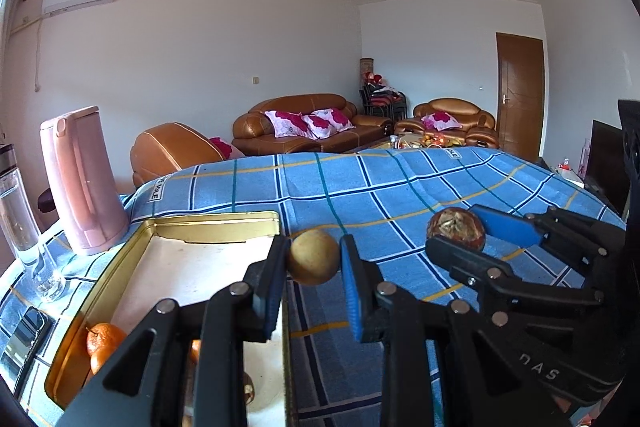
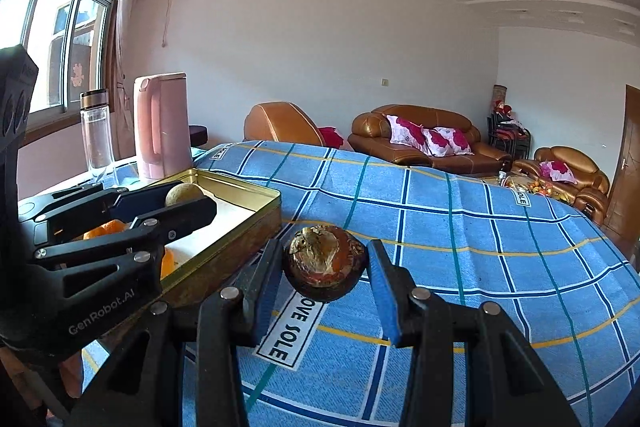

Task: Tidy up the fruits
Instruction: 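Carry the tan fruit and mangosteen over to the gold tray with both tools, then open the left tool to drop the tan fruit while the right tool releases the mangosteen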

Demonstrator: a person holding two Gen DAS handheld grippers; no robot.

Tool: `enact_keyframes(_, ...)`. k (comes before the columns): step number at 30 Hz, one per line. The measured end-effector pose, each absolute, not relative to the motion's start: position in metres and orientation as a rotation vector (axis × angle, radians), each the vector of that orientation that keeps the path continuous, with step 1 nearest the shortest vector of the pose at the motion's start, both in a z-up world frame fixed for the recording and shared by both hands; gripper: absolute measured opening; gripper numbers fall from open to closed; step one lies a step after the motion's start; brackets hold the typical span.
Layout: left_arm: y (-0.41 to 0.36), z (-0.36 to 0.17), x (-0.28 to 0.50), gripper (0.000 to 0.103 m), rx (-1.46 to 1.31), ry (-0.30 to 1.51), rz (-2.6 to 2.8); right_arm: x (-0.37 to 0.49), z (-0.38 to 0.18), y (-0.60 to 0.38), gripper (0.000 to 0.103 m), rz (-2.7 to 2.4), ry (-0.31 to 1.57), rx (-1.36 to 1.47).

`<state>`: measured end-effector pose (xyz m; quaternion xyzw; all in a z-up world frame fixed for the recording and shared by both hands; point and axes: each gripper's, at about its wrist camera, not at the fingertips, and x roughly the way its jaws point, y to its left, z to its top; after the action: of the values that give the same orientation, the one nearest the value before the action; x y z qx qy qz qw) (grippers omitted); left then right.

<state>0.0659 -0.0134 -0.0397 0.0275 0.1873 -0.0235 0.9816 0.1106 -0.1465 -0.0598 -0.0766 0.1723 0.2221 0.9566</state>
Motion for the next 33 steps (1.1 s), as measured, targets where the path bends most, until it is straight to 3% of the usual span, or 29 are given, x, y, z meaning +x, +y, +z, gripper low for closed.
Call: enact_keyframes(33,0.085,-0.050,0.032,0.028,0.011,0.460,0.149,0.081,-0.059,-0.043,0.045,0.679,0.355,-0.240)
